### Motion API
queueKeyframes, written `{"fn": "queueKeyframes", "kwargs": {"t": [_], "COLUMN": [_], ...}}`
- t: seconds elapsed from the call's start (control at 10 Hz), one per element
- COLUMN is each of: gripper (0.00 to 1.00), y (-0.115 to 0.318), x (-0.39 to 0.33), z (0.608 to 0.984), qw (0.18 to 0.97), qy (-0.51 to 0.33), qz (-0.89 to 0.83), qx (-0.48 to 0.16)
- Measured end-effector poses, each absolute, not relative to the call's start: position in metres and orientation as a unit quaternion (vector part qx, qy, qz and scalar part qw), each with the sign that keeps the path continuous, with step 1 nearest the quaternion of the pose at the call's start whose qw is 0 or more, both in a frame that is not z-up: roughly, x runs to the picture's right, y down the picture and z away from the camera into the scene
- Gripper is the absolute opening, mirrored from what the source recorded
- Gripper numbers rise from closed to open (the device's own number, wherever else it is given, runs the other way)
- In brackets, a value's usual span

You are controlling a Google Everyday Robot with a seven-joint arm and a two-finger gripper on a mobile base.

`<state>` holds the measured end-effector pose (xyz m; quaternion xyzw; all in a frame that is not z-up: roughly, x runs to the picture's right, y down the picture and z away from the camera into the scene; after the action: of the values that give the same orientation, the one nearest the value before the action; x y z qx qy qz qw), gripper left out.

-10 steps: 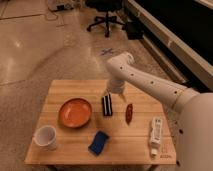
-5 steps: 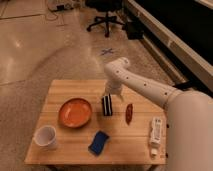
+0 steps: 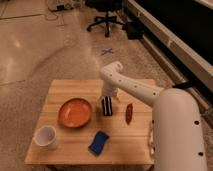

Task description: Place the eraser on the white sponge

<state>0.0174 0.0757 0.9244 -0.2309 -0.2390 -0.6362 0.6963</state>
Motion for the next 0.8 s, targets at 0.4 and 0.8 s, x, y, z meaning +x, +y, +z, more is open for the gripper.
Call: {"fn": "queueKeyframes", "kwargs": {"t": [0.4,0.8], "gripper": [0.49,0.08], "y": [0.087,0.087], "x": [0.016,0.018], "z": [0.940,0.928], "qw": [0.687,0.686], "qy": [-0.230,-0.225], "qz": [-0.638,-0.635], "qx": [-0.261,-0.274]}}
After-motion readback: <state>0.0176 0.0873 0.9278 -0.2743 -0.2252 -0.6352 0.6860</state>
